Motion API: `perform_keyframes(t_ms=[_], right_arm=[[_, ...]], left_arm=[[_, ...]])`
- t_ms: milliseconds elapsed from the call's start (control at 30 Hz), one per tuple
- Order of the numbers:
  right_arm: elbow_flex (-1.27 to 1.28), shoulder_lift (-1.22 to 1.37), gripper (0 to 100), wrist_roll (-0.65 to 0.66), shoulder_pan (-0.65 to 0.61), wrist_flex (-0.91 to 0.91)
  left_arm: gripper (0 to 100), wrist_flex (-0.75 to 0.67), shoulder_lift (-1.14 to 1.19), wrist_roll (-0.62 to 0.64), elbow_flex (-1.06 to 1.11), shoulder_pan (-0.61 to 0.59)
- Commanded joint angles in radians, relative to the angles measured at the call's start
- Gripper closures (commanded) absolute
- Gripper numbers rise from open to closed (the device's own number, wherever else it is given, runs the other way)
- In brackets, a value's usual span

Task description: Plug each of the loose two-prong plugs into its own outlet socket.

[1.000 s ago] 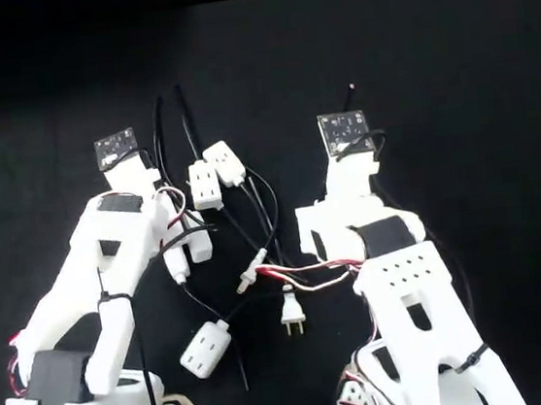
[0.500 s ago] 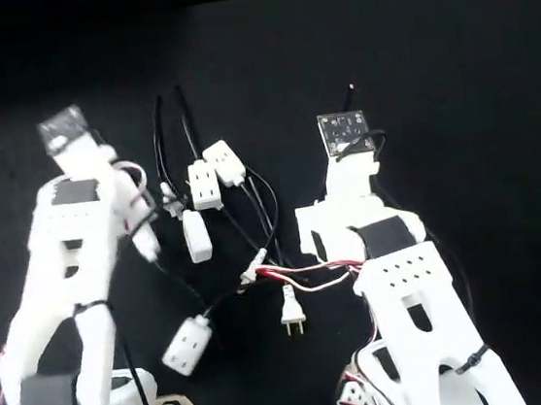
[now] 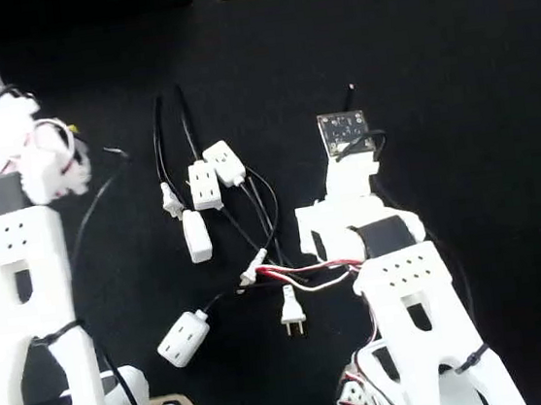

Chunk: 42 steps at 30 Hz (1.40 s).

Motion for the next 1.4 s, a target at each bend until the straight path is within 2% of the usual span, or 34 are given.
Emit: perform_keyframes(t_ms=[0,133,200,300,533,867,967,1167,1367], right_arm=[[-0.008,0.002,98.5,-0.008,0.008,-0.015],[-0.008,0.002,98.5,-0.008,0.008,-0.015],[-0.008,0.002,98.5,-0.008,0.008,-0.015],[-0.008,0.002,98.5,-0.008,0.008,-0.015],[-0.008,0.002,98.5,-0.006,0.008,-0.015],[-0.008,0.002,98.5,-0.002,0.008,-0.015],[-0.008,0.002,98.5,-0.002,0.008,-0.015],[0.001,0.002,98.5,-0.002,0.008,-0.017],[0.001,0.002,98.5,-0.002,0.008,-0.017]], left_arm=[[97,0.008,-0.037,-0.276,-0.088,-0.062],[97,0.009,-0.04,-0.571,-0.047,-0.064],[97,0.009,-0.046,-0.675,-0.002,-0.056],[97,0.015,-0.046,-0.766,0.061,-0.018],[97,0.017,-0.086,-0.781,0.251,0.105],[97,0.008,-0.242,-0.776,0.607,0.361],[96,-0.012,-0.241,-0.776,0.642,0.372],[80,-0.091,-0.25,-0.776,0.73,0.369],[80,0.029,-0.252,-0.779,0.598,0.325]])
